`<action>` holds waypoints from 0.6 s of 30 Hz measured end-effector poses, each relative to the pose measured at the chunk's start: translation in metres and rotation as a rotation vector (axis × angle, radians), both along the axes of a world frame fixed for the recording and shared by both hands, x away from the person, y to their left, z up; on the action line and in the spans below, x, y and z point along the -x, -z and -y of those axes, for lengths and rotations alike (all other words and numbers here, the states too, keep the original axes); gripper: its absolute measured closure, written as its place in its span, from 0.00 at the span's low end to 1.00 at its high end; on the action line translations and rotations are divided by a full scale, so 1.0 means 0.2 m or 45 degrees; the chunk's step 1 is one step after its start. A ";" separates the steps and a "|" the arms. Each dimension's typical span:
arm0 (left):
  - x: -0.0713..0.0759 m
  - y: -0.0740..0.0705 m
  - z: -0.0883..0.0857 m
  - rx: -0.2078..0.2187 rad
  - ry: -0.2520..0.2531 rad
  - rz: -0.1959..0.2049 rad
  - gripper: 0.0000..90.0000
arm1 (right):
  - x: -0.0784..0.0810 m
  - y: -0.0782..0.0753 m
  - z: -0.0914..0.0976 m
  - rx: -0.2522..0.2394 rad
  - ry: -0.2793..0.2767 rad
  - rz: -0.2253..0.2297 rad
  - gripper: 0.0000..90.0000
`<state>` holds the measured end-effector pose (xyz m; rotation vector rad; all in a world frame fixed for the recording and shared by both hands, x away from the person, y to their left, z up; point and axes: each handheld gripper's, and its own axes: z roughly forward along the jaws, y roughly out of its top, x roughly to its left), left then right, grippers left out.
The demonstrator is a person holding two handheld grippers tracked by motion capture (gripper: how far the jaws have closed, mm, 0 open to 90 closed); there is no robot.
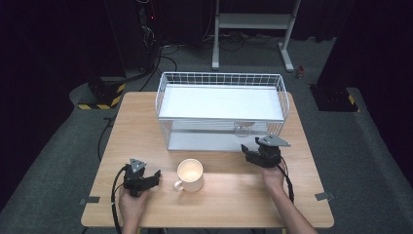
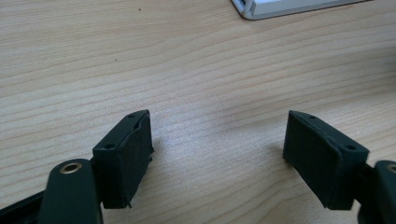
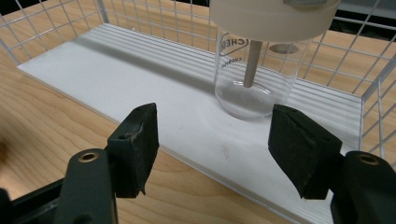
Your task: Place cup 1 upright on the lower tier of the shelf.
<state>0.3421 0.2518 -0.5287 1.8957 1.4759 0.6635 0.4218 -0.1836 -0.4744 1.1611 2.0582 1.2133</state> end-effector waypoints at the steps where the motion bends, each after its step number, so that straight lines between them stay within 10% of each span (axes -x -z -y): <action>1: 0.00 0.00 0.00 0.000 0.000 0.000 0.27 | 0.00 0.00 0.00 0.001 -0.003 0.003 0.37; 18: 0.00 0.00 0.00 0.000 0.000 0.000 0.27 | 0.08 0.00 0.06 -0.028 -0.018 -0.005 0.37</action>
